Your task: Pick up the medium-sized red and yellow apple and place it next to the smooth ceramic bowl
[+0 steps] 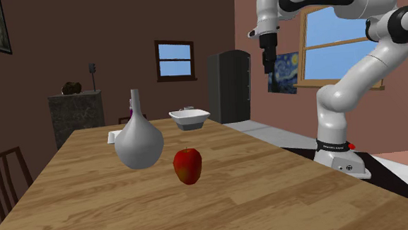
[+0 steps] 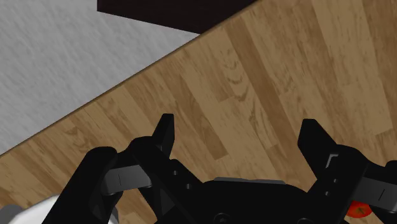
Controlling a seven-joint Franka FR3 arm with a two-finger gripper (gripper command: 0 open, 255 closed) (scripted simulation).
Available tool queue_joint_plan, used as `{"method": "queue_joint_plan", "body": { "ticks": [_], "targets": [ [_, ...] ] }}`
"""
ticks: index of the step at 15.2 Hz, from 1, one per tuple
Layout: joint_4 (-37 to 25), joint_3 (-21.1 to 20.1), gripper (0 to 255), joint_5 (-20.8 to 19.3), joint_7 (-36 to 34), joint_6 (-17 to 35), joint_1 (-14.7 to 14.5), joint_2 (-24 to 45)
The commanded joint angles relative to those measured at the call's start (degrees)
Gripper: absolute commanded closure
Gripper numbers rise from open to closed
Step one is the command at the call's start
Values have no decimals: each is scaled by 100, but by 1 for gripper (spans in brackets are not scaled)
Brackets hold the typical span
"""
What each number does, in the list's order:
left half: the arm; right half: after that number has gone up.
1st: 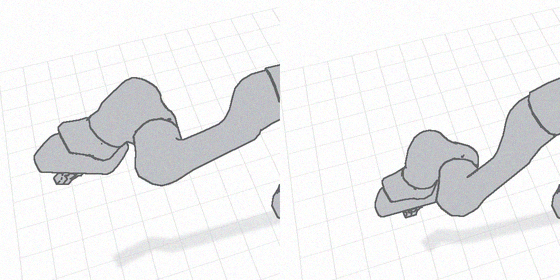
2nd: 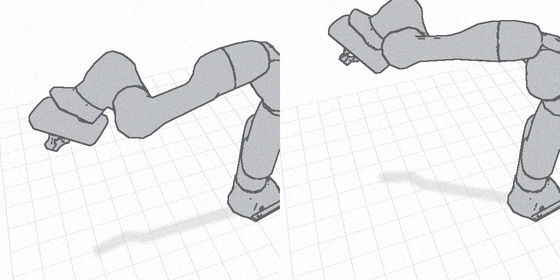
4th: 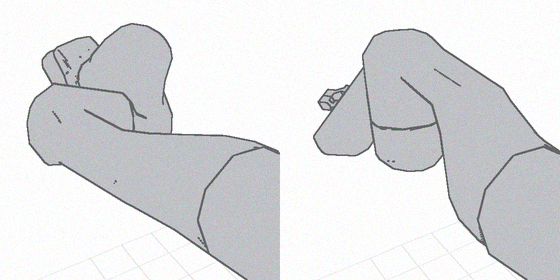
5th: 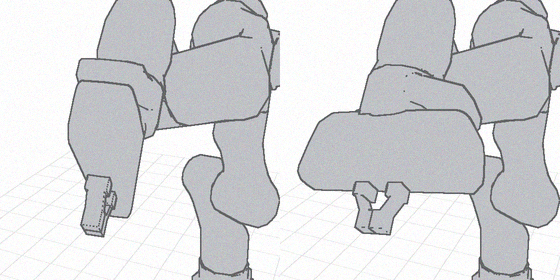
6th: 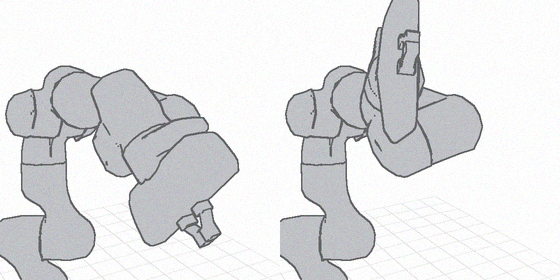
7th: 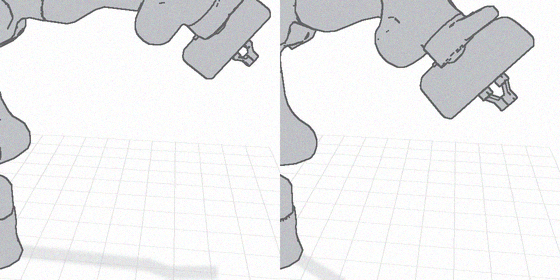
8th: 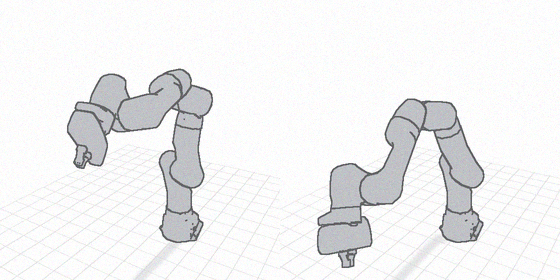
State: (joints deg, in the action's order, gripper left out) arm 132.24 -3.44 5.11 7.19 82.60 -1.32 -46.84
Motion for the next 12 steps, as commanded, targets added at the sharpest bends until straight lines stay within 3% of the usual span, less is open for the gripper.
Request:
{"method": "queue_joint_plan", "body": {
  "ticks": [1,12],
  "targets": [
    [0,0,0,0,0,0,0,0],
    [-409,-1151,0,546,-1057,1282,-212,1587]
  ]
}}
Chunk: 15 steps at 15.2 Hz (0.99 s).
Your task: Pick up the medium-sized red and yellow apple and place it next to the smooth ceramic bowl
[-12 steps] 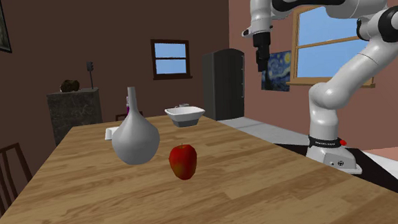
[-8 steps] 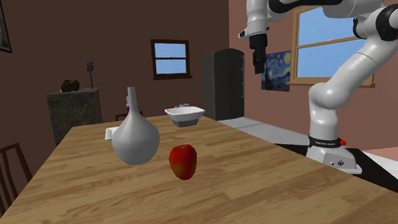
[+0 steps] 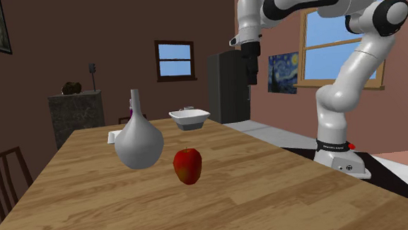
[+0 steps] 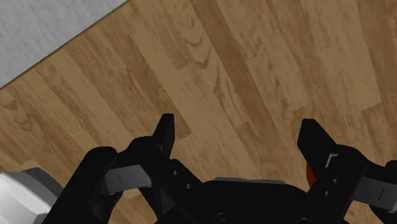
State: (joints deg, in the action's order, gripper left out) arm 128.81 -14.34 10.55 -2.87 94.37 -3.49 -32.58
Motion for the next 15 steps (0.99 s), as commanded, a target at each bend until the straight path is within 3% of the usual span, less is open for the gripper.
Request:
{"method": "queue_joint_plan", "body": {
  "ticks": [1,8,15],
  "targets": [
    [-145,-163,0,16,-150,211,-5,336],
    [-897,-835,0,-116,-906,854,-61,1685],
    [-2008,-1365,0,-707,-1796,1237,-223,3254]
  ]
}}
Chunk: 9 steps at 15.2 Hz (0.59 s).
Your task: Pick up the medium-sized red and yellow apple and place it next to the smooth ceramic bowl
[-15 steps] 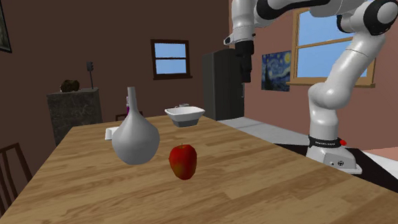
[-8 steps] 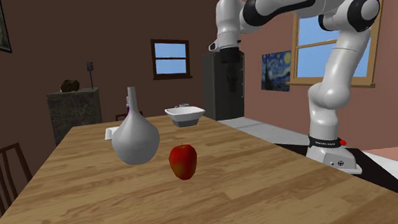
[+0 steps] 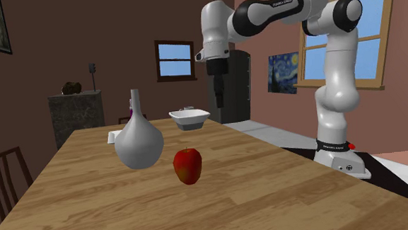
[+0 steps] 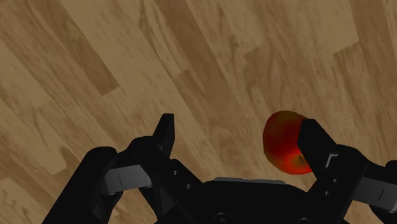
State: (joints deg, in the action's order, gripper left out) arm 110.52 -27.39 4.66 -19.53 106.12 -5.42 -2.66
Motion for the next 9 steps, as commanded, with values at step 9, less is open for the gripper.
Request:
{"method": "queue_joint_plan", "body": {
  "ticks": [9],
  "targets": [
    [-2302,-203,0,-1233,-1174,-67,-800,2517]
  ]
}}
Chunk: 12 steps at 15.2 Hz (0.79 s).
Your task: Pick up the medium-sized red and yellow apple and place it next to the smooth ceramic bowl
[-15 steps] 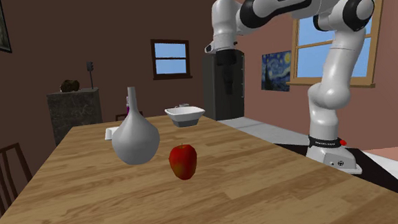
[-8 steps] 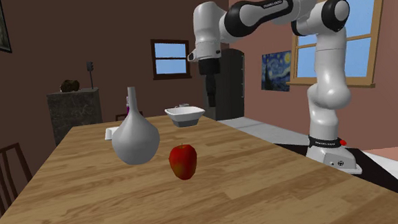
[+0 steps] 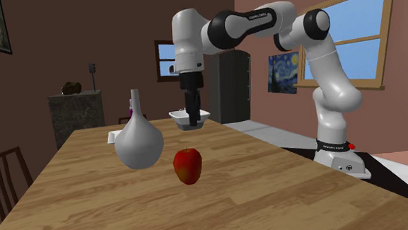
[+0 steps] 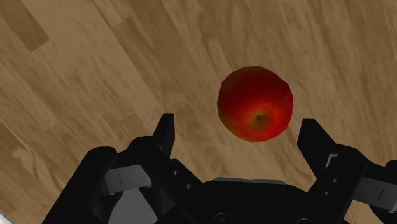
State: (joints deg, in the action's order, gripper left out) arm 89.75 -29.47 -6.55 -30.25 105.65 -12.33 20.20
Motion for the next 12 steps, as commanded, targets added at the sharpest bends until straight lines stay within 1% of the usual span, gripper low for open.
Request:
{"method": "queue_joint_plan", "body": {
  "ticks": [1,3,4,11,12],
  "targets": [
    [-530,27,0,-225,-182,-86,-234,494],
    [-1204,86,0,-436,-314,-253,-507,1036],
    [-1219,94,0,-436,-314,-257,-518,1047],
    [-739,126,0,-486,-360,285,-492,1122],
    [-737,126,0,-486,-360,286,-492,1122]
  ]
}}
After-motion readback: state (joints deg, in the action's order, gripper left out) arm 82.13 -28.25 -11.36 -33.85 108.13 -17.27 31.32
